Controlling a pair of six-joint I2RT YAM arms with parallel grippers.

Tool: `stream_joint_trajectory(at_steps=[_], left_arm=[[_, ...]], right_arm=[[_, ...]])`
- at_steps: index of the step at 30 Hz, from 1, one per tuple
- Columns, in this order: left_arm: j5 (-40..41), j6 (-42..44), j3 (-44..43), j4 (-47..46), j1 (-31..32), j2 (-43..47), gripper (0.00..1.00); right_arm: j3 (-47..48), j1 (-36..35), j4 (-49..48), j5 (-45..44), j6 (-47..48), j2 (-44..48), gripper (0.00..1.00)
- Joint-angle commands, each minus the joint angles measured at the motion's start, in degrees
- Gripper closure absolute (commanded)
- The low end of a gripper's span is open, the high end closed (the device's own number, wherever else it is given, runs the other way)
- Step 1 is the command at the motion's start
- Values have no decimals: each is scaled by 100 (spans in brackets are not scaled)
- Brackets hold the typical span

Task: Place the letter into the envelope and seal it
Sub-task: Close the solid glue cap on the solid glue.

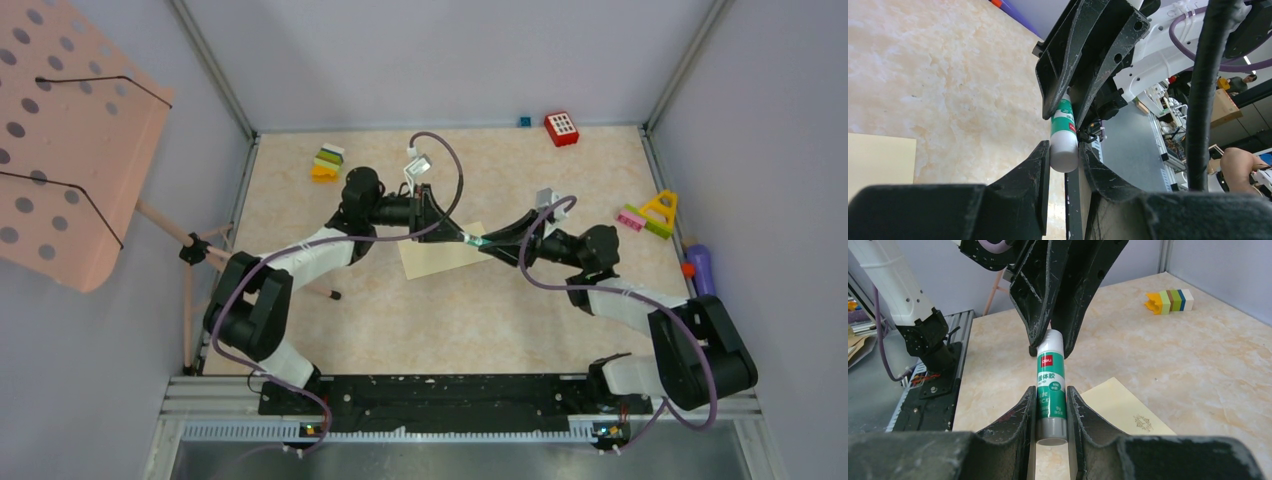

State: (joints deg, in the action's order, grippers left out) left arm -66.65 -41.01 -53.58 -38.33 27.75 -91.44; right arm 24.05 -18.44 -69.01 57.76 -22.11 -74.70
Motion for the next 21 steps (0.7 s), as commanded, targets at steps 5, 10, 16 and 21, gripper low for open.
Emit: stream_joint_trajectory(at_steps=[5,10,16,21], left_arm=[[-302,191,-230,160,767,-225,100],[-325,385,-322,439,856,-234,100],[-378,443,-362,502,900,-218,100],[-344,538,-396,608,779,-163,72]], right_arm=[[368,-248,-350,-224,-79,-37,100],[525,-453,136,-203,180,13,100],[579,-503,344,-291,327,78,100],[659,-478,986,-410,822,310,100]])
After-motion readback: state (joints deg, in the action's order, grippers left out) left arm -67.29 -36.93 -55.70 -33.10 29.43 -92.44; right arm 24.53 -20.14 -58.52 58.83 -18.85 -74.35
